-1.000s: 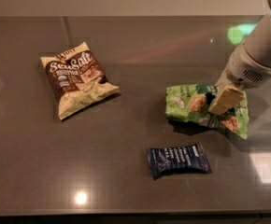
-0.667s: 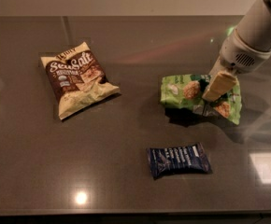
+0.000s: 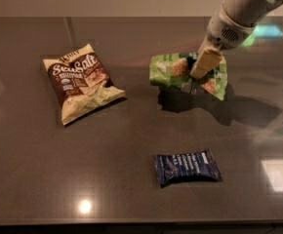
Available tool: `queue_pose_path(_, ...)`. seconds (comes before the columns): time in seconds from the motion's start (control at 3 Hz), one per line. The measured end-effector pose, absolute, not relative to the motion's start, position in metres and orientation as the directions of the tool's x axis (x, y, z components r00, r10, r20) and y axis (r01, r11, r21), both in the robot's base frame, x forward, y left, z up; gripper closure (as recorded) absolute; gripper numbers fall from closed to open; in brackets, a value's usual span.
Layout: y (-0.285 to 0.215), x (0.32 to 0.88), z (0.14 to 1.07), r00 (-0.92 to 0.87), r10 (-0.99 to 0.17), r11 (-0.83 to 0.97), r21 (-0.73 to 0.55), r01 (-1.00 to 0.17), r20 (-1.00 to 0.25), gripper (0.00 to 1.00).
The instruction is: Move green rice chip bag near brown chip bag
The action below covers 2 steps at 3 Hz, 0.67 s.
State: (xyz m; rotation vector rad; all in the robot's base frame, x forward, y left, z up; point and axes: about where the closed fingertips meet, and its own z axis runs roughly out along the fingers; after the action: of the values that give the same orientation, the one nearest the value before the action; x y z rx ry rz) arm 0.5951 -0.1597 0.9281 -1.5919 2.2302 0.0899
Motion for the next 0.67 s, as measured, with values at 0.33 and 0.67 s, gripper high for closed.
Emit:
queue_pose_path(0.33,-0.134,0.626,0.93,-0.24,-0.893,0.329,-0.188,-0.925,-0.382,1.0)
queue_pose_path(0.67,-0.108,0.645,0.928,-0.21,-0.888,0.305,-0.182,-0.935,-0.409,1.0)
